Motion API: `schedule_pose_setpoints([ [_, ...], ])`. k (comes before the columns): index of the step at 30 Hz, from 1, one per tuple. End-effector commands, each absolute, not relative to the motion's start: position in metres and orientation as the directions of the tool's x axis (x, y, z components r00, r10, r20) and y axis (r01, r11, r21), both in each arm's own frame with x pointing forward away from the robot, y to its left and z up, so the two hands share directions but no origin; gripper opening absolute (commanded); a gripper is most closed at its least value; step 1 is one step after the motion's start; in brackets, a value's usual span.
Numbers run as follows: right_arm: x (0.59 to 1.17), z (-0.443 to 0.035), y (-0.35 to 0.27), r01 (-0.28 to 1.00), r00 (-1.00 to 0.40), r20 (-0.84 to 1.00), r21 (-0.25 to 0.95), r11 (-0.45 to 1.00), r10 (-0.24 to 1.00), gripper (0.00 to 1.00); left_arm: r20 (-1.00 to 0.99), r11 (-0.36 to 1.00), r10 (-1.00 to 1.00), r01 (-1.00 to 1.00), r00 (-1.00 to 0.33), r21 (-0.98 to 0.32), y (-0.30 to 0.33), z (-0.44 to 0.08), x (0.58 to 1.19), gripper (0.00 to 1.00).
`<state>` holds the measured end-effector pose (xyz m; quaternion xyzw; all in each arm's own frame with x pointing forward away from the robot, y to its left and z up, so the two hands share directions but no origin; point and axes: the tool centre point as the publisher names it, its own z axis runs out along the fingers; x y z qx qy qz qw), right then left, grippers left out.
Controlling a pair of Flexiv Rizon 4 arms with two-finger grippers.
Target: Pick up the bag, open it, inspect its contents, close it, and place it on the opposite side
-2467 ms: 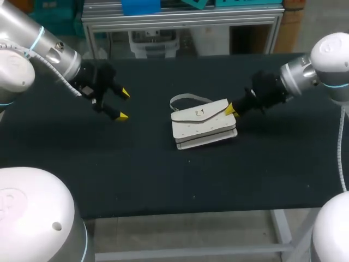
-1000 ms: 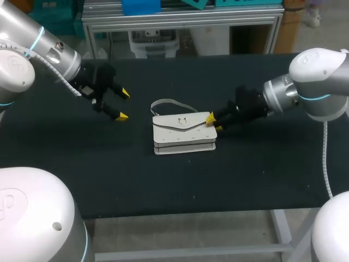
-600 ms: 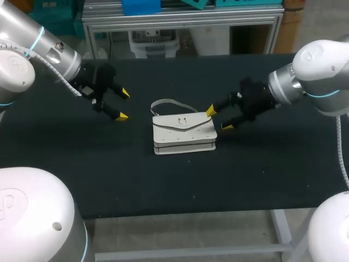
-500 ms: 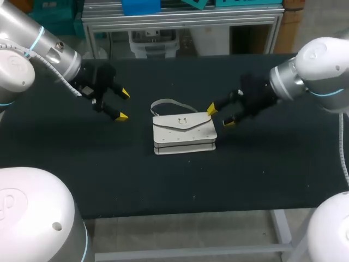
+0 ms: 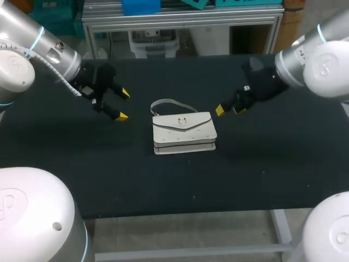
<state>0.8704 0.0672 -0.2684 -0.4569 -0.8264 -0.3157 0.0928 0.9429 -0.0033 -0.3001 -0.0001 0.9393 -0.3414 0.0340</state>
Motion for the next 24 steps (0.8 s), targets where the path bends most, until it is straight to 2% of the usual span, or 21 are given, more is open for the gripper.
schedule_pose_setpoints([
  [1, 0.867, -0.266, 0.07, 0.734, -0.624, 0.149, 0.448, 0.511, 0.767, 1.0, -0.066, 0.765, -0.023, 0.024, -0.998, -0.644, -0.003, -0.301, 0.943, 1.0],
  [5, 0.867, -0.266, 0.07, 0.734, -0.624, 0.149, 0.448, 0.511, 0.767, 1.0, -0.066, 0.765, -0.023, 0.024, -0.998, -0.644, -0.003, -0.301, 0.943, 1.0],
  [6, 0.869, -0.267, 0.083, 0.682, -0.66, 0.041, 0.451, 0.576, 0.75, 1.0, -0.066, 0.765, -0.023, 0.024, -0.998, -0.644, -0.003, -0.301, 0.943, 1.0],
  [10, 0.862, -0.276, 0.097, 0.473, -0.798, -0.115, 0.489, 0.733, 0.592, 1.0, -0.163, 0.751, 0.096, 0.179, -0.982, -0.635, -0.016, -0.297, 0.933, 1.0],
  [13, 0.852, -0.284, 0.098, 0.362, -0.847, -0.182, 0.491, 0.793, 0.5, 1.0, -0.222, 0.741, 0.153, 0.26, -0.963, -0.618, -0.02, -0.292, 0.928, 1.0],
  [19, 0.846, -0.293, 0.087, 0.241, -0.876, -0.261, 0.494, 0.835, 0.407, 1.0, -0.295, 0.733, 0.252, 0.381, -0.922, -0.564, -0.034, -0.287, 0.928, 1.0],
  [24, 0.835, -0.294, 0.086, 0.108, -0.878, -0.378, 0.441, 0.891, 0.294, 1.0, -0.324, 0.709, 0.297, 0.434, -0.898, -0.556, -0.046, -0.286, 0.927, 1.0],
])
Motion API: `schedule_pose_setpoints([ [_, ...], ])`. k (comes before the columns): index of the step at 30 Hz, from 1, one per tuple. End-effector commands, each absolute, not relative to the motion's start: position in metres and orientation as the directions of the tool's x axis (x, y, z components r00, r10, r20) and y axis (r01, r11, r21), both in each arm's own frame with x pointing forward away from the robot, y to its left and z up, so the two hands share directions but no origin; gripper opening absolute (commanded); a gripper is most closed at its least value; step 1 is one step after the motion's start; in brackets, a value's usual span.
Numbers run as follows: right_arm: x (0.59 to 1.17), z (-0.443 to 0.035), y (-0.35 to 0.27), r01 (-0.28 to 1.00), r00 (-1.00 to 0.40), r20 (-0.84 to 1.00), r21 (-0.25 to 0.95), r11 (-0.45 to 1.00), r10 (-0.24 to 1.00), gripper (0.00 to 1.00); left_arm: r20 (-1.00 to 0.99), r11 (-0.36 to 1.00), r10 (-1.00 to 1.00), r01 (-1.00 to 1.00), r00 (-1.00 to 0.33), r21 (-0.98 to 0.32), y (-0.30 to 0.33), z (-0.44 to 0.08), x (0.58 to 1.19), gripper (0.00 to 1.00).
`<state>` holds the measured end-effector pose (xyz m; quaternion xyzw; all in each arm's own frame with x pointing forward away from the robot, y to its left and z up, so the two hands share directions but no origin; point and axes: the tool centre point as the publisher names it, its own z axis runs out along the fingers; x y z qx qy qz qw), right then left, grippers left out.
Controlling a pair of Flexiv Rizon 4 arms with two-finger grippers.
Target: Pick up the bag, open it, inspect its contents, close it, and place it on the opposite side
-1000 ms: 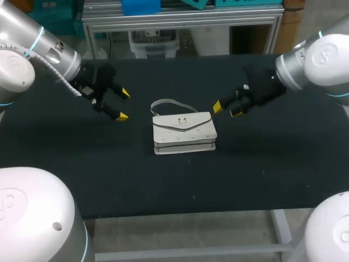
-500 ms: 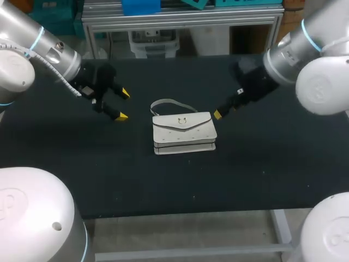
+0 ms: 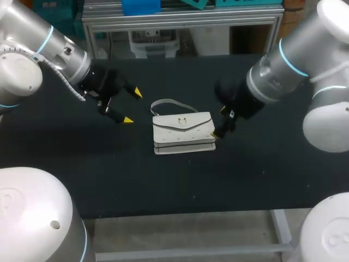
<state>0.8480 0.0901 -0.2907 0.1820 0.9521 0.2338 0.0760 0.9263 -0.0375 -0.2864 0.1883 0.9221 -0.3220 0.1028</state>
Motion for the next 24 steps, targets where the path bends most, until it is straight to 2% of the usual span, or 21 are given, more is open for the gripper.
schedule_pose_setpoints([
  [1, 0.832, -0.295, 0.086, 0.073, -0.881, -0.397, 0.421, 0.904, 0.256, 1.0, -0.334, 0.696, 0.307, 0.449, -0.891, -0.56, -0.049, -0.286, 0.927, 1.0],
  [3, 0.828, -0.303, 0.09, -0.033, -0.915, -0.381, 0.401, 0.915, 0.134, 1.0, -0.345, 0.67, 0.31, 0.461, -0.886, -0.581, -0.053, -0.285, 0.927, 1.0],
  [15, 0.828, -0.303, 0.09, -0.033, -0.915, -0.381, 0.401, 0.915, 0.134, 1.0, -0.345, 0.67, 0.31, 0.461, -0.886, -0.581, -0.053, -0.285, 0.927, 1.0],
  [16, 0.83, -0.304, 0.096, -0.078, -0.903, -0.42, 0.362, 0.929, 0.088, 1.0, -0.374, 0.683, 0.3, 0.472, -0.877, -0.558, -0.057, -0.289, 0.928, 1.0],
  [19, 0.833, -0.31, 0.103, -0.089, -0.853, -0.515, 0.292, 0.952, 0.078, 1.0, -0.412, 0.66, 0.315, 0.509, -0.855, -0.553, -0.062, -0.295, 0.931, 1.0],
  [24, 0.827, -0.323, 0.116, -0.055, -0.79, -0.611, 0.162, 0.985, 0.056, 1.0, -0.44, 0.65, 0.363, 0.562, -0.821, -0.512, -0.069, -0.302, 0.933, 1.0],
])
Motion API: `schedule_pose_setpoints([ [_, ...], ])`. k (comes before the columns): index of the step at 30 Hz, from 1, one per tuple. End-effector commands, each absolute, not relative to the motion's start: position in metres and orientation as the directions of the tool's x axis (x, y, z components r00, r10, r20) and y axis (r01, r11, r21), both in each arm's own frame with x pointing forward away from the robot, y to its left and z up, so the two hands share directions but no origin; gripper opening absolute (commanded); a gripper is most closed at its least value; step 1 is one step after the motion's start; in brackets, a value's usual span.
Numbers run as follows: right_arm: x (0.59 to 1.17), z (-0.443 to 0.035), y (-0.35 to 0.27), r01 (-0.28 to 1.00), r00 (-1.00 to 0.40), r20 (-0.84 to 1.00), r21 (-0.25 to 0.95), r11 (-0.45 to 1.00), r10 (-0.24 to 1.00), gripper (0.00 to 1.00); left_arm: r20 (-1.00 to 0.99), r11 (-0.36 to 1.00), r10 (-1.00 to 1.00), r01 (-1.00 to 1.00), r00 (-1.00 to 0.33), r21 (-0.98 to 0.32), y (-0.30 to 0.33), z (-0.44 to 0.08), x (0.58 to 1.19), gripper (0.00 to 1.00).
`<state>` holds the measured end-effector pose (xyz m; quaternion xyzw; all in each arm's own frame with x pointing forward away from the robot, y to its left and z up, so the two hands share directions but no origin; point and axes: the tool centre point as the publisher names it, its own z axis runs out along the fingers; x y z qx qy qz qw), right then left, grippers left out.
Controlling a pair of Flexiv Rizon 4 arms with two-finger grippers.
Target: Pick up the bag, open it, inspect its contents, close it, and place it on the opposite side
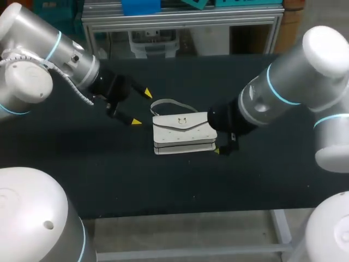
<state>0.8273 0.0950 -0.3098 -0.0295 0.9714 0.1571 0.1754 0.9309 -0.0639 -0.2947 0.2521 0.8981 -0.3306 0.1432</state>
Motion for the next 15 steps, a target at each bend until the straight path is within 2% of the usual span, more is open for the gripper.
schedule_pose_setpoints([
  [1, 0.827, -0.324, 0.117, -0.045, -0.778, -0.625, 0.152, 0.987, 0.061, 1.0, -0.437, 0.651, 0.365, 0.561, -0.822, -0.511, -0.071, -0.302, 0.934, 1.0],
  [8, 0.831, -0.333, 0.117, -0.053, -0.735, -0.678, 0.076, 0.996, 0.012, 1.0, -0.422, 0.638, 0.416, 0.59, -0.805, -0.495, -0.081, -0.309, 0.936, 1.0],
  [9, 0.832, -0.335, 0.116, -0.054, -0.731, -0.682, 0.074, 0.996, 0.011, 0.86, -0.416, 0.63, 0.428, 0.595, -0.802, -0.499, -0.082, -0.31, 0.936, 1.0],
  [10, 0.834, -0.336, 0.114, -0.063, -0.728, -0.685, 0.068, 0.996, 0.001, 0.82, -0.416, 0.625, 0.433, 0.599, -0.8, -0.5, -0.083, -0.31, 0.936, 1.0],
  [11, 0.836, -0.338, 0.112, -0.067, -0.727, -0.687, 0.066, 0.996, -0.003, 0.84, -0.416, 0.625, 0.435, 0.6, -0.799, -0.499, -0.084, -0.31, 0.936, 1.0],
  [12, 0.839, -0.34, 0.11, -0.067, -0.725, -0.689, 0.063, 0.996, -0.005, 0.82, -0.416, 0.621, 0.443, 0.607, -0.794, -0.497, -0.084, -0.31, 0.937, 1.0],
  [15, 0.846, -0.344, 0.105, -0.08, -0.719, -0.695, 0.063, 0.995, -0.014, 0.63, -0.413, 0.617, 0.455, 0.613, -0.789, -0.493, -0.085, -0.31, 0.936, 1.0],
])
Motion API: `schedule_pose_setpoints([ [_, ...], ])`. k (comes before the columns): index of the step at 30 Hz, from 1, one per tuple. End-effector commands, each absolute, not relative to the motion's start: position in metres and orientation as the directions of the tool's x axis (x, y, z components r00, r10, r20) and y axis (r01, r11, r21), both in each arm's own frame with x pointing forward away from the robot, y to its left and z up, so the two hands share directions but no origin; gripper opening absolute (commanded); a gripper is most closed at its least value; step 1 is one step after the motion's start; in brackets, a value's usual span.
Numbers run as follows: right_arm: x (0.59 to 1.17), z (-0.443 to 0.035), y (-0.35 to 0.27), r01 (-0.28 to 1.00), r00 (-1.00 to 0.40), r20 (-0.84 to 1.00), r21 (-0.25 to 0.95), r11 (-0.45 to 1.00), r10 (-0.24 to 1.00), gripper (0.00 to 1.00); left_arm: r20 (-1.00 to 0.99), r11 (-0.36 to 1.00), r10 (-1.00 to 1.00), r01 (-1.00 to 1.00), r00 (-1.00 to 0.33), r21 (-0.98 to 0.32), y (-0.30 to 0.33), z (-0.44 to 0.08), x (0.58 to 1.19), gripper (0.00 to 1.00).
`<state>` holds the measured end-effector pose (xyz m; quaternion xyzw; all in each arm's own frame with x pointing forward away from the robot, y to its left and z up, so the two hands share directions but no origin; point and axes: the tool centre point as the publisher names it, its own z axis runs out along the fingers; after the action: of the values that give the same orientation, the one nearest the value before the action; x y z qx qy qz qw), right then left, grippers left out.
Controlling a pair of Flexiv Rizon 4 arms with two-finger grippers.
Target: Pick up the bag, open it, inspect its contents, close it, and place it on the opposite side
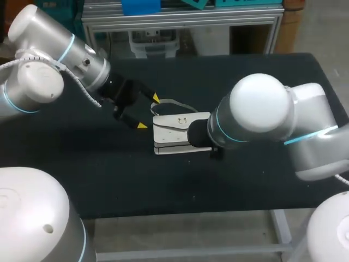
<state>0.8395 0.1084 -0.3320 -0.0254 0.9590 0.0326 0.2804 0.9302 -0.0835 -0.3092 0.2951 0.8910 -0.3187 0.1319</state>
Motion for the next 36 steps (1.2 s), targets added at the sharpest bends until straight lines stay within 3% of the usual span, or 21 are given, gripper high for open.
schedule_pose_setpoints([
  [1, 0.849, -0.345, 0.104, -0.088, -0.717, -0.697, 0.064, 0.994, -0.019, 0.58, -0.411, 0.615, 0.455, 0.613, -0.79, -0.495, -0.085, -0.31, 0.936, 1.0],
  [5, 0.859, -0.351, 0.105, -0.108, -0.713, -0.701, 0.067, 0.992, -0.03, 0.61, -0.406, 0.614, 0.45, 0.606, -0.795, -0.506, -0.084, -0.313, 0.937, 1.0],
  [23, 0.881, -0.373, 0.112, -0.161, -0.721, -0.689, 0.066, 0.985, -0.071, 0.44, -0.372, 0.631, 0.434, 0.572, -0.821, -0.525, -0.084, -0.323, 0.941, 1.0],
  [25, 0.882, -0.374, 0.111, -0.161, -0.722, -0.688, 0.068, 0.985, -0.07, 0.38, -0.368, 0.632, 0.435, 0.569, -0.822, -0.526, -0.084, -0.325, 0.942, 1.0],
  [27, 0.883, -0.375, 0.112, -0.162, -0.723, -0.687, 0.069, 0.984, -0.07, 0.25, -0.364, 0.633, 0.436, 0.568, -0.823, -0.526, -0.085, -0.327, 0.942, 1.0],
  [29, 0.883, -0.376, 0.113, -0.164, -0.723, -0.687, 0.069, 0.984, -0.072, 0.0, -0.362, 0.635, 0.436, 0.567, -0.824, -0.525, -0.085, -0.327, 0.942, 1.0],
  [36, 0.879, -0.383, 0.114, -0.168, -0.731, -0.678, 0.071, 0.983, -0.076, 0.0, -0.38, 0.607, 0.447, 0.587, -0.81, -0.535, -0.088, -0.33, 0.941, 1.0],
])
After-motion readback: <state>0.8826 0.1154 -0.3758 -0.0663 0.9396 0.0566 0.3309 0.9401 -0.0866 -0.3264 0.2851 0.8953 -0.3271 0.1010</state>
